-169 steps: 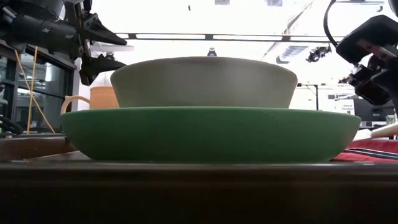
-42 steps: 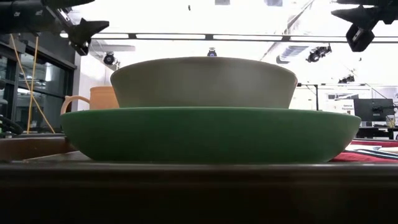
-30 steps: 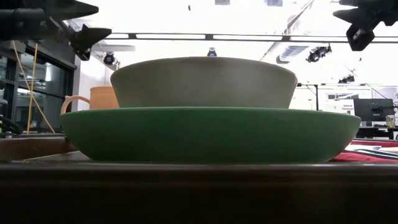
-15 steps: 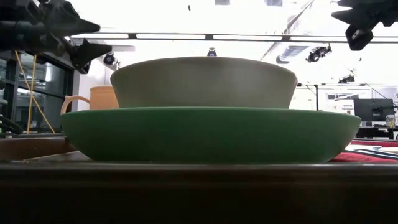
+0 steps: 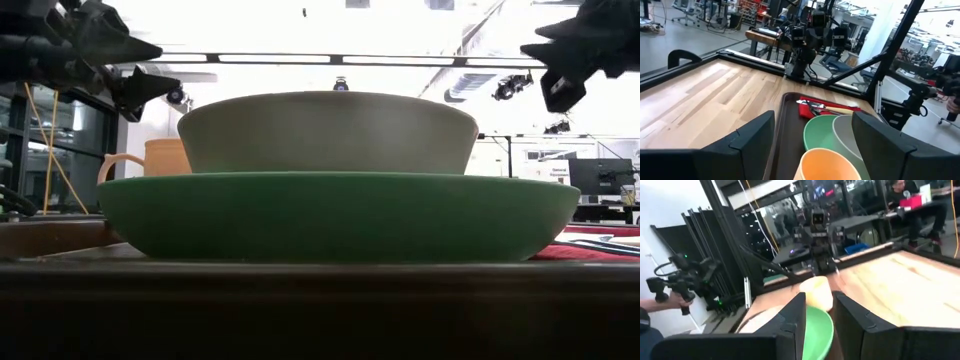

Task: Set up tray
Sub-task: Return to Home Position

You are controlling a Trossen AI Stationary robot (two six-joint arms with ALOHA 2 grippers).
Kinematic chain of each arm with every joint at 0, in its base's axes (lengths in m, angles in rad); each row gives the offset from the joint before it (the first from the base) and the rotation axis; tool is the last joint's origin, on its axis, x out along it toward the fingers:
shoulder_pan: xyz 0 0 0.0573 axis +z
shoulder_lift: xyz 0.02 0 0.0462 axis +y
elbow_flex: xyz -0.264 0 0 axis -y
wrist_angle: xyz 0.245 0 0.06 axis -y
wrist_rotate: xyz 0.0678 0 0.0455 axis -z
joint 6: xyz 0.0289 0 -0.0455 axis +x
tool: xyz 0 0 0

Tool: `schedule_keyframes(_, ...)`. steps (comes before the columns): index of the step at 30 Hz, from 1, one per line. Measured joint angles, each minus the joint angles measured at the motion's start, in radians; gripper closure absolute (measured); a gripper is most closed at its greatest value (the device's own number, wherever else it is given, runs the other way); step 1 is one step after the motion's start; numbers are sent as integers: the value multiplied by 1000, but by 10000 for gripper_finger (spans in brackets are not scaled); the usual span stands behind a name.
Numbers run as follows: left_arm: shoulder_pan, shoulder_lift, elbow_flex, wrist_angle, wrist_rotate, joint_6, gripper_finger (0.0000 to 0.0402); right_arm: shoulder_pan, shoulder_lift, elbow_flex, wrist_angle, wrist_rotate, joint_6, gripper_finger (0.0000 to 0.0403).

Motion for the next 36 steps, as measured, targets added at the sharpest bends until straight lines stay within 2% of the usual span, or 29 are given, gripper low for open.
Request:
schedule_keyframes(4, 0, 0, 0, -1, 1, -3, 108, -17, 0, -51, 63, -10, 41, 327)
schedule_keyframes(7, 0, 0, 0, -12, 13, -3, 108, -40, 0, -95, 144, -72, 34, 327)
schedule_keyframes(17, 0, 2, 0, -26, 21, -7, 108, -176, 2, -95, 141, -162, 3, 327)
schedule_keyframes(23, 0, 2, 0, -26, 21, -5, 108, -288, 2, -95, 101, -312, 23, 327)
schedule_keyframes(32, 0, 2, 0, -63, 4, 22, 108, -356, 2, -95, 94, -371, 1, 327)
schedule_keyframes(36, 0, 2, -49, 19, -30, 28, 108, -358, 2, -95, 91, -371, -3, 327)
